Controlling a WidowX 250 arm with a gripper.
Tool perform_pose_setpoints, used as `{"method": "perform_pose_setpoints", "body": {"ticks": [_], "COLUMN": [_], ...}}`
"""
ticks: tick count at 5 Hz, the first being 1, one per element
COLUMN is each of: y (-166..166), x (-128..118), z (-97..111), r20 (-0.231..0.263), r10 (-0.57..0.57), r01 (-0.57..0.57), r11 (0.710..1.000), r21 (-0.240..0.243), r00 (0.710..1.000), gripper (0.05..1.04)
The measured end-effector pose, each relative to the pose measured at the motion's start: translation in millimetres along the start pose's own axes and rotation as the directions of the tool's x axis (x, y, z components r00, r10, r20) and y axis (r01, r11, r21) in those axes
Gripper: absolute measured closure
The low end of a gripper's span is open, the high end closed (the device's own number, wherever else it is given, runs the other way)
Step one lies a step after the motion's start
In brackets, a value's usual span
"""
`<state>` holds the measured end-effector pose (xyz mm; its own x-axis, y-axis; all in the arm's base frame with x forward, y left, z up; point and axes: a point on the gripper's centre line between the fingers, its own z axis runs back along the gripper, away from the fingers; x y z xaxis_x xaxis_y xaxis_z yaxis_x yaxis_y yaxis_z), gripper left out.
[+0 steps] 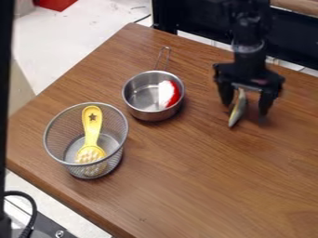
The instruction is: Moved a yellow spoon to the upper side of the table
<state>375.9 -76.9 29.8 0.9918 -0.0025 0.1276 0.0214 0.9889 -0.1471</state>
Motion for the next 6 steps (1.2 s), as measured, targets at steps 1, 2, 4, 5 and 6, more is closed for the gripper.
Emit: {"method": "perform_pose_setpoints", "body": {"ticks": [1, 2, 4, 5, 6], "y": [-5, -10, -30, -37, -46], "x": [0, -1, -21, -41, -61], "z": [15, 25, 53, 72, 83], "r20": [0.007, -0.005, -0.084, -0.062, -0.049], "r10": [-0.007, -0.046, -0.325, -0.396, -0.497], "r01": [0.008, 0.046, 0.326, 0.395, 0.497], "r11": [0.999, 0.999, 0.945, 0.918, 0.868], "r21": [-0.036, -0.006, -0.004, -0.027, -0.027], "r00": [1.0, 0.999, 0.942, 0.916, 0.866], "gripper": [0.081, 0.082, 0.082, 0.082, 0.081]}}
